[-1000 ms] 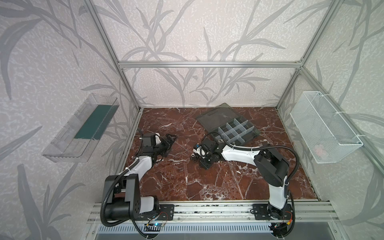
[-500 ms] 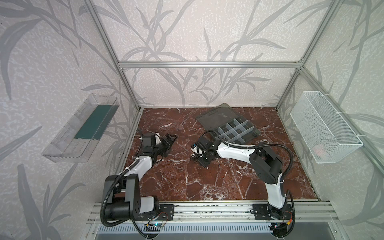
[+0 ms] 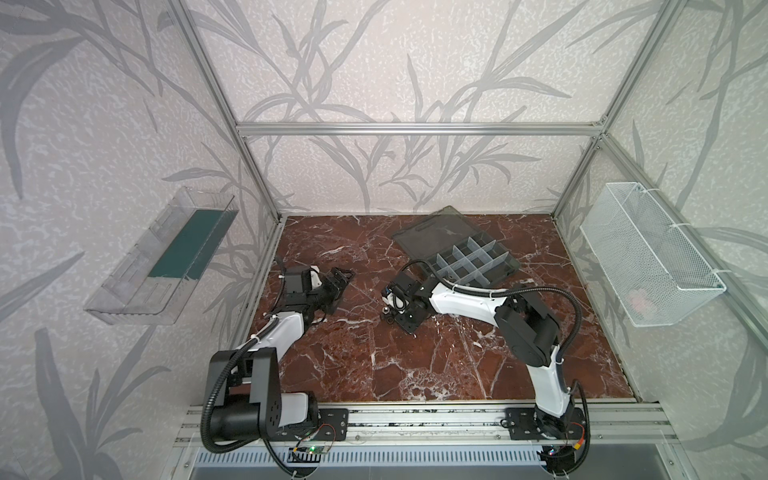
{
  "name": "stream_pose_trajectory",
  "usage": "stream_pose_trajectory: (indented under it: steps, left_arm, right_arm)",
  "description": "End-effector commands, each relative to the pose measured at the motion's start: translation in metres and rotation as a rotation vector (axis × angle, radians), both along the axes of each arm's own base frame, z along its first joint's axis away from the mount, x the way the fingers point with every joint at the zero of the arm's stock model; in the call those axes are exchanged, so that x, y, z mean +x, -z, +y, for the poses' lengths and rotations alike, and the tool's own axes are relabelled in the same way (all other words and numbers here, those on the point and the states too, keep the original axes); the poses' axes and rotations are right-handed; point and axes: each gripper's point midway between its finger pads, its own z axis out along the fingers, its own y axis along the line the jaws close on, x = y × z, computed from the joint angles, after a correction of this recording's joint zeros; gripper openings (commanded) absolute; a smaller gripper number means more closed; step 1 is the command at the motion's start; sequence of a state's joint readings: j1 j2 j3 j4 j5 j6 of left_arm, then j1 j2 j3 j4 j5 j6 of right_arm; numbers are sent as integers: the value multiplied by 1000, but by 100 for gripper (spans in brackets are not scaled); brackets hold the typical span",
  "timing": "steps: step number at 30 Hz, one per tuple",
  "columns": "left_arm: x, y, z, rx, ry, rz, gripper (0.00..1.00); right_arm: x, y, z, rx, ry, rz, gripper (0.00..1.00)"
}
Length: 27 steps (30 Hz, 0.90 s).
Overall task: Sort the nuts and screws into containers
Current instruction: 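Grasp a black hex nut with the right gripper and lift it toward the organizer, then drop the black nut into an empty organizer compartment, opening the right gripper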
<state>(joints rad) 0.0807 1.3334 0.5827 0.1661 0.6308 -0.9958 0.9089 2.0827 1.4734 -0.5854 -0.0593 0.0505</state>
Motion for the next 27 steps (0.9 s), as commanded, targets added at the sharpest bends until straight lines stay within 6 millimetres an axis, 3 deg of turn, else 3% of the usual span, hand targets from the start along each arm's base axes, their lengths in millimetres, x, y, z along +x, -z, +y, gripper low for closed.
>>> stream_pose_trajectory:
  steps: [1,5,10,13,19,24,27]
  left_arm:
    - [4,-3,2,-3,-2,-10,99]
    - [3,-1,2,-3,-3,-6,100]
    - [3,-3,2,-5,-1,-8,99]
    - [3,-4,2,-6,0,-11,99]
    - [2,-5,2,-7,-2,-14,99]
    - [1,-7,2,-7,-4,-19,99]
    - [2,-7,2,-8,-5,-19,99]
  right_arm:
    - [-14,23,-15,-88,-13,60,17]
    - [-15,6,-12,-37,-23,42,0]
    - [-12,-35,-14,89,-27,41,0]
    - [-1,-64,-27,139,-10,23,0]
    - [51,-108,-82,202,133,-53,0]
    - [111,-118,-155,134,409,-110,0]
    - [136,-114,-185,89,525,-98,0]
